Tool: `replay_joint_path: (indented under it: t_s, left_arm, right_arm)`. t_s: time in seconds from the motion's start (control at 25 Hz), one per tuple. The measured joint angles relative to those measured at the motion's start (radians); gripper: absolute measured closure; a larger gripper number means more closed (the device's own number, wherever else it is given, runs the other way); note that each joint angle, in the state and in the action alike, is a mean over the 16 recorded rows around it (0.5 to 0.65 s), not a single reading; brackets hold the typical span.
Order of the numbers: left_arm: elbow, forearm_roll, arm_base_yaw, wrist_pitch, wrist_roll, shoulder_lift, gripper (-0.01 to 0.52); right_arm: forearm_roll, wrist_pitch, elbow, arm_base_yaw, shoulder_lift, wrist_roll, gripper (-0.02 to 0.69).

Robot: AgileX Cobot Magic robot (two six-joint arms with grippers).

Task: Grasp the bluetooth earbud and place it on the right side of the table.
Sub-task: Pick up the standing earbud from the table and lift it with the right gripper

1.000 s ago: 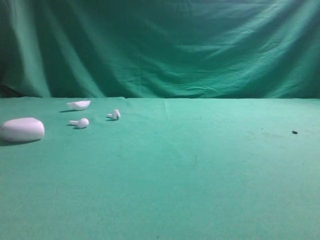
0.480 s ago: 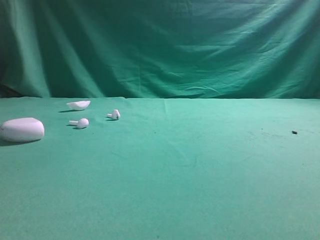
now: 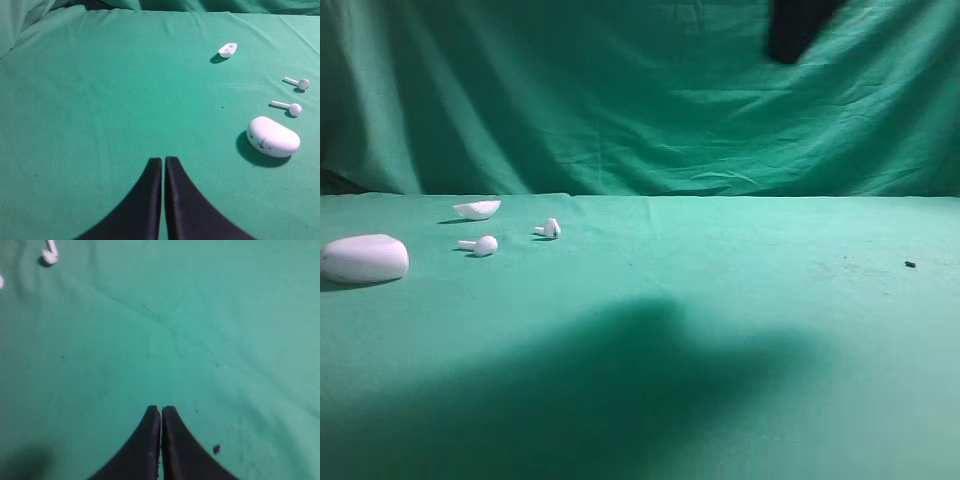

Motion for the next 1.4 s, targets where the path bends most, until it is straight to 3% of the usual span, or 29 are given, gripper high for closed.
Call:
replay_joint_path:
  t_s: [0.32, 0.68, 1.0, 1.4]
  left_arm:
    - [0.000, 0.000, 0.000, 0.000, 0.000, 0.000, 0.514]
    - [0.000, 0.000, 0.000, 0.000, 0.000, 0.000, 0.514]
    - [0.000, 0.000, 0.000, 0.000, 0.000, 0.000, 0.514]
    - [0.000, 0.000, 0.000, 0.000, 0.000, 0.000, 0.514]
  right_arm:
    - [-0.060, 0.162, -0.436, 0.179, 0.379, -0.007, 0.640]
    - [-0.079, 0.290, -0.826, 0.255, 0.699, -0.011, 0.458]
    - [-0.078, 0.292, -0.963, 0.263, 0.849, -0.011, 0.311]
    - [-0.059, 0.223, -0.979, 0.263, 0.910, -0.011, 0.294]
